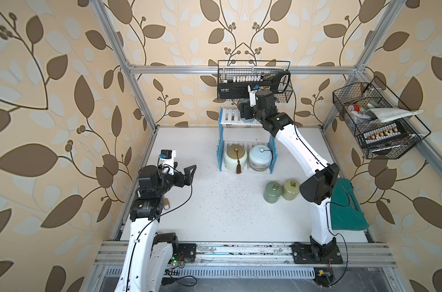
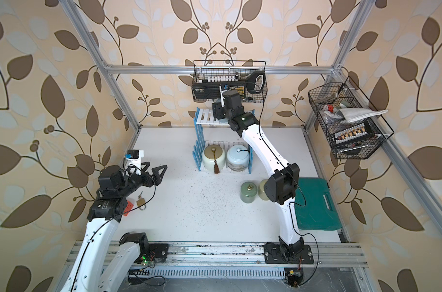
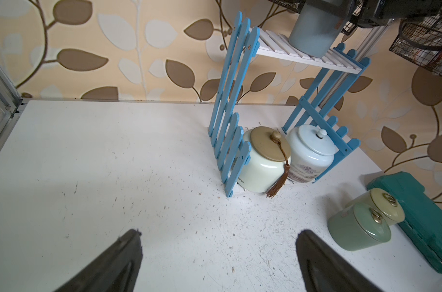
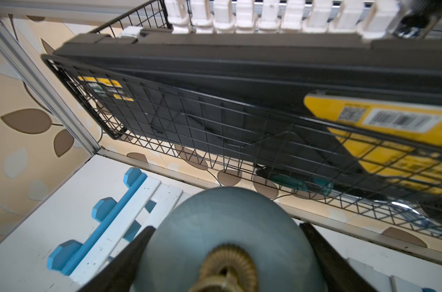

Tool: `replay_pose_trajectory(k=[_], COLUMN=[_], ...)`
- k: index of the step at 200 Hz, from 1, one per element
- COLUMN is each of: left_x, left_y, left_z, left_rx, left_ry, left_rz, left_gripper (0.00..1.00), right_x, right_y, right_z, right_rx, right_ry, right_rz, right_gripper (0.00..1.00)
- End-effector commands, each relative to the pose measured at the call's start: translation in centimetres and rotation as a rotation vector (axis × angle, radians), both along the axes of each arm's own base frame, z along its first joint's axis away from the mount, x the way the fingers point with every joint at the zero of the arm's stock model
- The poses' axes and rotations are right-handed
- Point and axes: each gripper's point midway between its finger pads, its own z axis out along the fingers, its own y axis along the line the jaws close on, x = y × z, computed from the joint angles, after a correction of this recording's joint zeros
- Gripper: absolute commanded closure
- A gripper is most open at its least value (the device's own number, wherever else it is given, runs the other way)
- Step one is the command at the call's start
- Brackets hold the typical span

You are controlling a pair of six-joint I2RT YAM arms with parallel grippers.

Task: Remove the tea canisters from the shelf
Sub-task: Pick up the tea canister from the shelf.

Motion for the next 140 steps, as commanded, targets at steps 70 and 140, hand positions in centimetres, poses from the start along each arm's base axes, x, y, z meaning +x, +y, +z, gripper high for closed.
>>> replay_pose_trajectory(k=[70, 140], left_x=[-0.1, -0.2], left_y=[-0.2, -0.1], left_z=[2.1, 2.0], left_rx=[0.014, 0.019], left_ry=[-0.089, -0.084], left_rz=[-0.019, -0.015], left_gripper=[0.01, 0.01], right_x=[-4.7, -11.3], right_y=[2.1, 3.5], right_z=[7.3, 9.9], right_rx=[0.059, 0.09], right_ry=[-0.113, -0.173], right_rz=[0.088, 0.148], right_gripper=[0.72, 0.72])
